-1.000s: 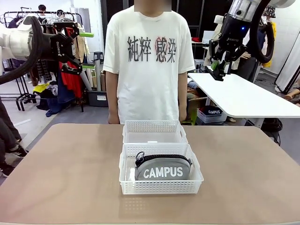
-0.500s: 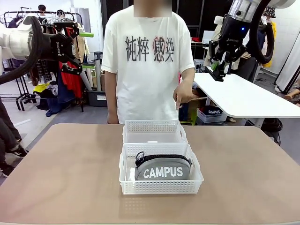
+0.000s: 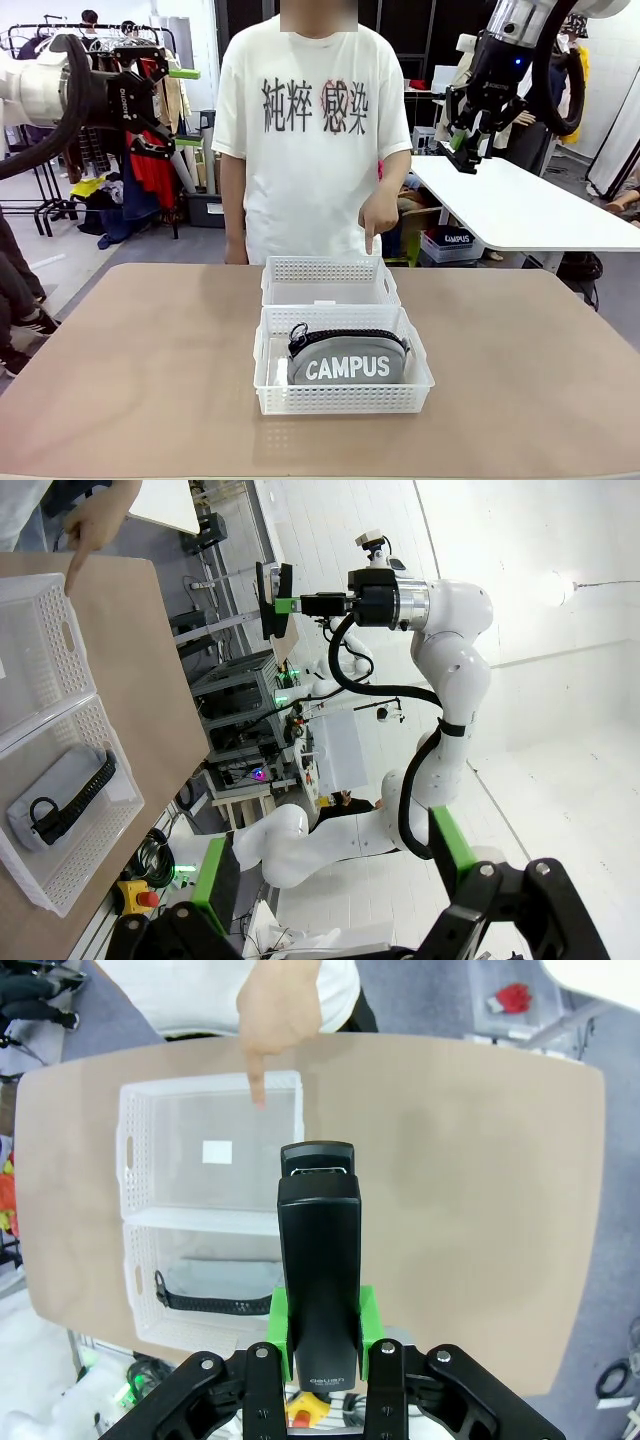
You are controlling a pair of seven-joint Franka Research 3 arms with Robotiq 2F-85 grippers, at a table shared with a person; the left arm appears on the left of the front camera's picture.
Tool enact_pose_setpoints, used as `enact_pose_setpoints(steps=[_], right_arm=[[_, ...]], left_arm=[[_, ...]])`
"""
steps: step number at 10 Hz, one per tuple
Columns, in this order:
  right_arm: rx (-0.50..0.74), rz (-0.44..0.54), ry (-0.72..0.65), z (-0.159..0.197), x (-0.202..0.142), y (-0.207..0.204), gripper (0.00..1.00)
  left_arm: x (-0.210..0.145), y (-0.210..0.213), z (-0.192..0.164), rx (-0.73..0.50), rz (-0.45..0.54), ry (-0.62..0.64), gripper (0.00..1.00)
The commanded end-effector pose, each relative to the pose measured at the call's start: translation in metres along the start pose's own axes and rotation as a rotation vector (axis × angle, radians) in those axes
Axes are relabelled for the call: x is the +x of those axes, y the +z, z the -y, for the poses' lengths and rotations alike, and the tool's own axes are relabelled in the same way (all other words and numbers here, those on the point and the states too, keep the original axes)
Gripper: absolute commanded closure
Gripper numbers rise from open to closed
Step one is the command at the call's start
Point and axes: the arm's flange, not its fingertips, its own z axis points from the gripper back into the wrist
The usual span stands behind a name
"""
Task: Distribute items into two baskets.
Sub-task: Place the picked Stapler into the Organizing basket as instructed by the person.
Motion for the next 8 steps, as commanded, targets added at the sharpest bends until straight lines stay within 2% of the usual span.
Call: enact_pose_setpoints(steps=[1, 8], right_arm=[[0.000, 0.002, 0.000, -0.0001, -0.0015, 0.0028, 1.00], [0.000, 0.002, 0.000, -0.0001, -0.0015, 0.0028, 1.00]], left_arm=[[0.0000, 0.0001, 0.0027, -0.016, 0.004, 0.006, 0.00], [0.0000, 0.0001, 0.0027, -0.016, 0.004, 0.006, 0.00]])
